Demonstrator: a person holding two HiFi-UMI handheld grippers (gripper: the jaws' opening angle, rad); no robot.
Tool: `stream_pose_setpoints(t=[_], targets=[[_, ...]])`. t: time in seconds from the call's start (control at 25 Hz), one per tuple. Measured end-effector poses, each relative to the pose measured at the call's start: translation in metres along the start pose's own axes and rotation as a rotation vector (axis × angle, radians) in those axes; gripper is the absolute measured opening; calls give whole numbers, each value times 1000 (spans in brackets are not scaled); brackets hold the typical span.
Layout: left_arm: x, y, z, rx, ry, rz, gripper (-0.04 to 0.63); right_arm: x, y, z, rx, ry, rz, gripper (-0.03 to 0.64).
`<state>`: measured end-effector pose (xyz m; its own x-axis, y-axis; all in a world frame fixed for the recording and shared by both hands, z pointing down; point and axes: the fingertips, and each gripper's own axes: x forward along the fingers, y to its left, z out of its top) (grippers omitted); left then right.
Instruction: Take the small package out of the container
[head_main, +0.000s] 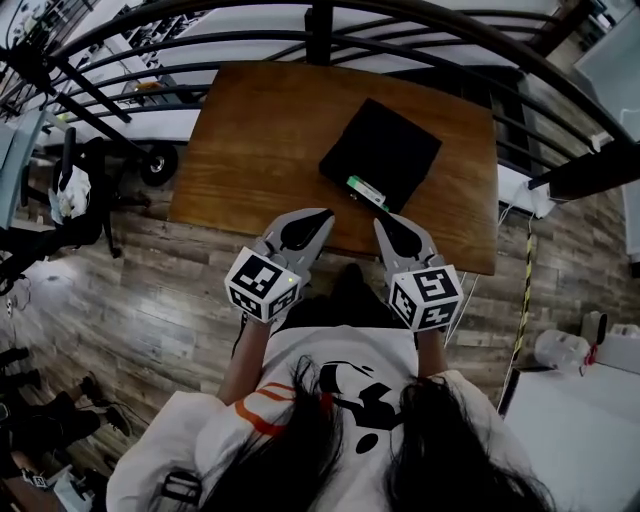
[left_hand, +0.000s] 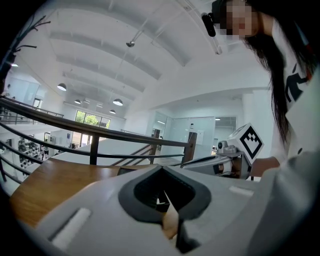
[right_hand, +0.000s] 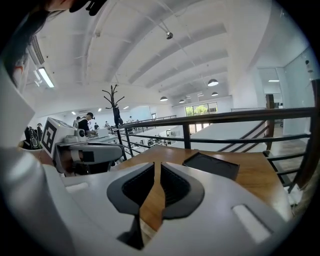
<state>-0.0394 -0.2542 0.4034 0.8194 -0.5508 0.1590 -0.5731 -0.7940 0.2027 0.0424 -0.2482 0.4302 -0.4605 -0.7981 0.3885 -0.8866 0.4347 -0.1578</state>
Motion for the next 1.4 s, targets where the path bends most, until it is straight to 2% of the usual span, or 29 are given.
stream_pose_setpoints(t=[0.32, 0.64, 0.8, 1.0, 1.4], targets=[[38, 20, -1, -23, 13, 63, 0, 36, -41, -9, -37, 82, 64, 91], [63, 28, -4, -31, 31, 110, 0, 71, -65, -40, -145, 205, 131, 146], [70, 30, -5, -25, 43, 117, 0, 92, -69, -64, -245, 290, 158, 183], [69, 37, -3, -19, 51, 129, 0, 121, -65, -93, -359, 394, 197, 192], [73, 42, -1, -14, 55, 144, 0, 154, -73, -136, -427, 579, 257, 253]])
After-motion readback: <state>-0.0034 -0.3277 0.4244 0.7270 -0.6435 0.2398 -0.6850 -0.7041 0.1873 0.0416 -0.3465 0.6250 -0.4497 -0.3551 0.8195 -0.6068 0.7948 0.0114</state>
